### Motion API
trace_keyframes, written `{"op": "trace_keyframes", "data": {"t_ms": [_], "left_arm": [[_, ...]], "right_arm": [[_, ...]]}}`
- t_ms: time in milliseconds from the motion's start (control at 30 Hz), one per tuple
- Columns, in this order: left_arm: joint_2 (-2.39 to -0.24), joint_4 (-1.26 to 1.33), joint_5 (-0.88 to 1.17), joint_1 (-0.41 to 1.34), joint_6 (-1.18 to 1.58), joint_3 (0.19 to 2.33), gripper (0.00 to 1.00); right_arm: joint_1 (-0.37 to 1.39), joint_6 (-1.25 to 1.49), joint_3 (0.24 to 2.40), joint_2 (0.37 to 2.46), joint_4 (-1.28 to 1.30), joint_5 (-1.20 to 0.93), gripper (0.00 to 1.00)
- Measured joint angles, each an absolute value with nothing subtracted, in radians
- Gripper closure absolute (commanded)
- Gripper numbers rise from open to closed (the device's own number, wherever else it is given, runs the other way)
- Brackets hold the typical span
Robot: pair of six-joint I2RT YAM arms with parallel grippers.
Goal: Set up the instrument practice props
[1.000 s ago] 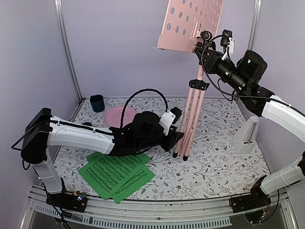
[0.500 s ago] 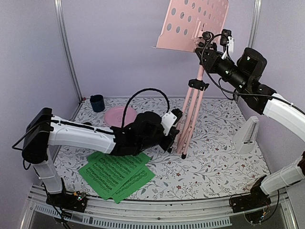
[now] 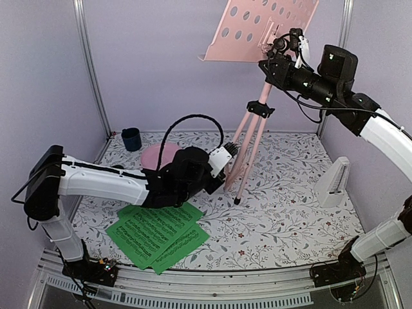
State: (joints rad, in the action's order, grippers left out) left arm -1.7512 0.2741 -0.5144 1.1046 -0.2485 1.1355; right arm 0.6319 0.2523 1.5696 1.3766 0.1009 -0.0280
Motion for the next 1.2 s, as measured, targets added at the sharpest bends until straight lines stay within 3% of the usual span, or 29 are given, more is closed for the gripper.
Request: {"op": "trace_keyframes", "data": {"t_ms": [767, 1067, 1133, 1200], "left_arm": [[-1.726, 0.519, -0.494, 1.045, -0.423, 0.927, 1.00], [-1.826, 0.447, -0.522, 0.962, -0.538, 0.828, 1.00], [-1.827, 0.443, -0.521, 0.962, -0.537, 0.826, 0.94], [-1.814, 0.441, -0.511, 0.963, -0.517, 0.826, 0.81]], "right_arm": [[0.634, 0.210, 1.733, 1.489, 0.276, -0.038, 1.00], [0.627, 0.130, 1.829, 1.492, 0.360, -0.039, 1.00], [0.627, 0.128, 1.839, 1.492, 0.359, -0.041, 1.00], [0.627, 0.124, 1.840, 1.491, 0.350, -0.046, 1.00]]}}
